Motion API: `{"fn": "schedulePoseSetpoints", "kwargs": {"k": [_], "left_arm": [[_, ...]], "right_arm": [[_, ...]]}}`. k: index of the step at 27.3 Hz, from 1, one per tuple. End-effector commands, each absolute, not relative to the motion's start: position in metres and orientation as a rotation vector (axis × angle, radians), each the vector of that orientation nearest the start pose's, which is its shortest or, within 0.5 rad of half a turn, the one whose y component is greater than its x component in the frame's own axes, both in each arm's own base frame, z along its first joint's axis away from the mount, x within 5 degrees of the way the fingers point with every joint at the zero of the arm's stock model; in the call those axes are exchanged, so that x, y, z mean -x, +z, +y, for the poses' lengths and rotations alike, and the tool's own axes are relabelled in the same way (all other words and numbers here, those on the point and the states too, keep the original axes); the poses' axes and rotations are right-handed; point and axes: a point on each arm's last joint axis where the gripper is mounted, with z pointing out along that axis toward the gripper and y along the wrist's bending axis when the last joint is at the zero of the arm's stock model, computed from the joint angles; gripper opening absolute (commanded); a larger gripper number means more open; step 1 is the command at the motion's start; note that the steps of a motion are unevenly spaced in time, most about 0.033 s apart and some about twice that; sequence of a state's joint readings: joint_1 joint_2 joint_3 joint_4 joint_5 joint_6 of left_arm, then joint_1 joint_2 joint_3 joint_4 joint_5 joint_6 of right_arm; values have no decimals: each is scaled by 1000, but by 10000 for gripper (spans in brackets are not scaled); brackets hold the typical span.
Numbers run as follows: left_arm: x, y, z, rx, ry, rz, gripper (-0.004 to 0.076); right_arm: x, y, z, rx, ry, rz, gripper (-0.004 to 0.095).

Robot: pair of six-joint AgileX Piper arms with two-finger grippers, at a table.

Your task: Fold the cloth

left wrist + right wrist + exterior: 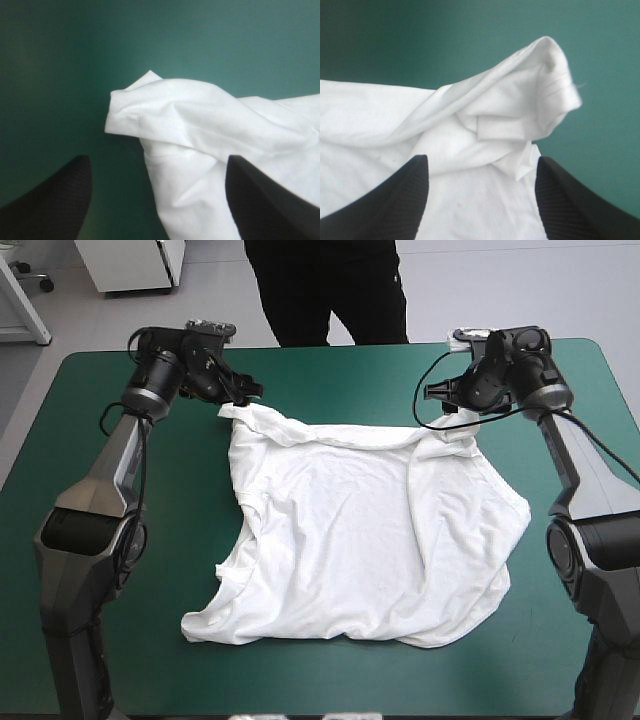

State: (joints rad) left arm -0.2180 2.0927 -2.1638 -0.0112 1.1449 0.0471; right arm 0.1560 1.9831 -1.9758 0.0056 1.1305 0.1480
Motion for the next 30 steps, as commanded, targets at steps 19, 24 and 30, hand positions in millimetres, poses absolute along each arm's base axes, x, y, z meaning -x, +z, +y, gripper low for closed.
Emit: {"fn": "schedulePoseSetpoints", "kwargs": {"k": [19,24,30], "left_arm": [[-237,454,-60,-389,-162,2428,472],[-218,417,-58,-403,-180,2547,472],[-214,369,-65,-487,-176,2702,473]], "right_arm": [[-309,460,46,45,120,2410,581],[-311,443,48,25,134,2470,581],[-311,439,48,22,133,2483,575]]}}
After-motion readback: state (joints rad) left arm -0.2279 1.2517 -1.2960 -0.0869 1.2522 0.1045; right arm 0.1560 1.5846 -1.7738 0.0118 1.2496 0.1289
